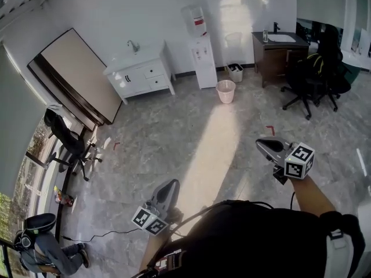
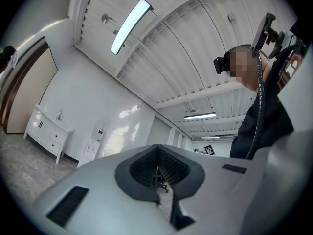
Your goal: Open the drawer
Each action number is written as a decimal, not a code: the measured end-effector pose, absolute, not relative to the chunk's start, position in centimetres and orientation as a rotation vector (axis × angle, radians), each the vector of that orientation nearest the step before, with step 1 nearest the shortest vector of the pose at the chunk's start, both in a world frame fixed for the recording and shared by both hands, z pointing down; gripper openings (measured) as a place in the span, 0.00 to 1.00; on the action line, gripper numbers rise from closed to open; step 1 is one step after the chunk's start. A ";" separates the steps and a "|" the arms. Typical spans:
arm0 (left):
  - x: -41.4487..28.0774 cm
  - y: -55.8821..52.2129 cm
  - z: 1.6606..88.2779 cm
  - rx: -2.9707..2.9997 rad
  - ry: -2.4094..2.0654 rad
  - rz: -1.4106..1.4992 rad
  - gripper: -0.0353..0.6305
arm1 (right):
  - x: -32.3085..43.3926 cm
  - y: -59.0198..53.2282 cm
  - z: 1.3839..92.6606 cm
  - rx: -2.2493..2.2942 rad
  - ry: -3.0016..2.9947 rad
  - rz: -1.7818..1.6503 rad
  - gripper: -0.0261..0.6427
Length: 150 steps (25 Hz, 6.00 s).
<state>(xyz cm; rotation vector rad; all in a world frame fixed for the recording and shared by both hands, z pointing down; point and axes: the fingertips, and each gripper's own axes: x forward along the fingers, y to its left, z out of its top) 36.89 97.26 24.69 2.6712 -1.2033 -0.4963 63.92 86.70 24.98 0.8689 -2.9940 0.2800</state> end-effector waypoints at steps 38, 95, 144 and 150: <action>20.4 67.8 25.1 2.685 -1.127 -0.427 0.05 | 47.2 57.8 25.2 0.926 -2.972 0.297 0.03; -0.1 26.7 25.5 2.667 -1.235 -0.453 0.05 | 26.0 14.7 25.5 0.801 -2.979 0.276 0.03; -17.5 -3.3 24.9 2.638 -1.245 -0.501 0.05 | 7.0 -15.8 24.8 0.708 -2.973 0.270 0.03; -21.0 -5.2 25.9 2.613 -1.271 -0.516 0.05 | 3.3 -18.0 25.5 0.674 -2.959 0.266 0.03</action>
